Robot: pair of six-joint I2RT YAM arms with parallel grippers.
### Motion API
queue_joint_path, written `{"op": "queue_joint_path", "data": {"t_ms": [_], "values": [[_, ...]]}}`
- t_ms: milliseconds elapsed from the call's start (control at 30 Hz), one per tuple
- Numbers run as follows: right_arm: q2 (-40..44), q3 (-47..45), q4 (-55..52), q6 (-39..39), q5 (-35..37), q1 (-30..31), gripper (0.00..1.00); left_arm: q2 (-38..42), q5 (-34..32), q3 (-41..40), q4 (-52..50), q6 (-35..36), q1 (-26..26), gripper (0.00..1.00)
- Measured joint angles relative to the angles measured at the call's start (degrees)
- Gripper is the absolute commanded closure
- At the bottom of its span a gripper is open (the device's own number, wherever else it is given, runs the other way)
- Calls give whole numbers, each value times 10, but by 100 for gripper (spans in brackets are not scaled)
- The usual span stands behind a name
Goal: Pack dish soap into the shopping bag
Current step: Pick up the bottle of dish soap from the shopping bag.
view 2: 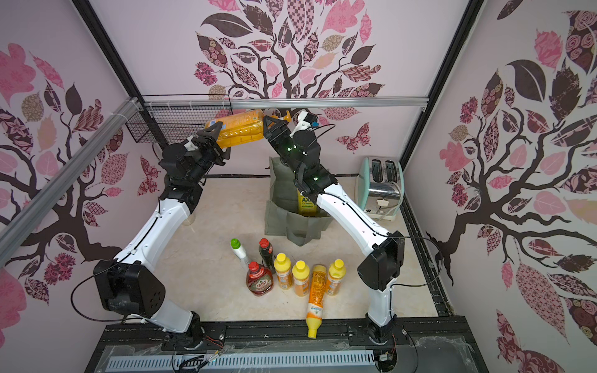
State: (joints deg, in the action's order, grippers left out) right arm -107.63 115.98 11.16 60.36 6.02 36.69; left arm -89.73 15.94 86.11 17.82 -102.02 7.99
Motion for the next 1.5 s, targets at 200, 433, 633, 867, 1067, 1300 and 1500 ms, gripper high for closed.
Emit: {"op": "queue_joint_path", "data": {"t_ms": [200,433,633,867,1067,1300,1500], "values": [[0,-4,-2,12,10,-13,30,0,27,0,2,-2,0,100],[-2,0,-8,17,19,-29,42,0,53,0,5,-2,0,100],[-28,40,-19,18,9,-29,40,0,58,0,5,-2,2,100],[-35,41,-19,24,3,-26,67,0,55,0,0,3,5,100],[-35,44,-18,20,8,-26,94,0,50,0,-3,-2,9,69],[-38,92,-92,-8,-8,-34,100,18,78,-33,8,-12,5,12],[-45,178,-200,-47,-94,-62,100,101,168,-64,-70,42,0,3]]}}
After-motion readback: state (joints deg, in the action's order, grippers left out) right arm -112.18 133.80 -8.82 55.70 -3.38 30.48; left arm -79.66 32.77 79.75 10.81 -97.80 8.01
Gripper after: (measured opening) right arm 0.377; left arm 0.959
